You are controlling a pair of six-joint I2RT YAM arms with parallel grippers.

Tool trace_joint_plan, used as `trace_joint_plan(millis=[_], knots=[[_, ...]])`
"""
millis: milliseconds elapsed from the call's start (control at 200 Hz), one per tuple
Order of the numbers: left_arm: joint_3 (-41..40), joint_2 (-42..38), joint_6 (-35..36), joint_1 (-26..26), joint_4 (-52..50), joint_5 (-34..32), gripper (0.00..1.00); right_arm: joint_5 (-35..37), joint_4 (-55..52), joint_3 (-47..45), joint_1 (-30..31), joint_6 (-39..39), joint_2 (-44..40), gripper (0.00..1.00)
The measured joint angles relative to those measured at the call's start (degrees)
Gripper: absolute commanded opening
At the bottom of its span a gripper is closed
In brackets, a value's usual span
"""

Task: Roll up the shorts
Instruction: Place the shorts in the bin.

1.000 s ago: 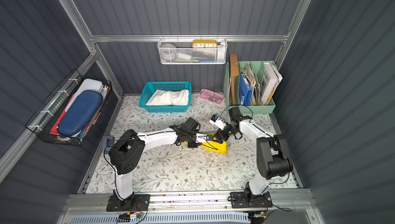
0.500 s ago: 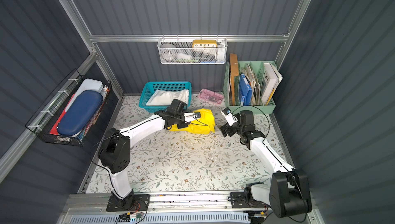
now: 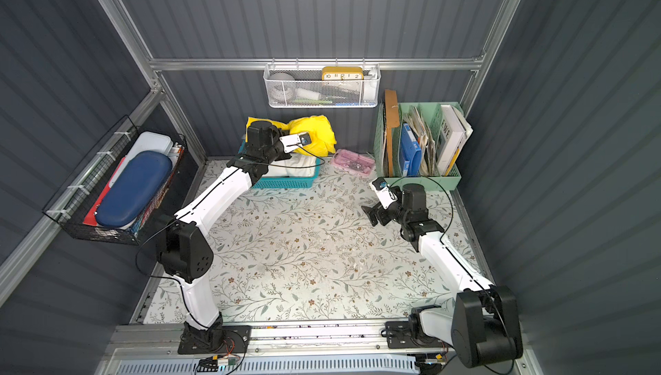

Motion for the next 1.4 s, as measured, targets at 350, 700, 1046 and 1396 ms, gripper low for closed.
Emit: trace_joint_plan(millis=[350,700,1046,1396], knots=[[-5.16,12.48,-4.59,10.73,1.22,8.02,0.00,-4.96,1.95,5.90,1.31,9.31,8.50,0.99],[-2.49,15.54,-8.41,12.07,-1.86,14.91,0.71,-8.92,0.33,20.65,9.79,9.62,19.39,0.91],[3.52,15.98,-9.84,12.17,-10.08,21.24,0.99,-8.96,4.15,32.54,13.73,18.53,30.75,0.43],[9.97,16.04,-10.86,12.17,-16.70,27.52,1.00,-9.27,5.55,34.49,15.23,19.69,33.64,0.00]])
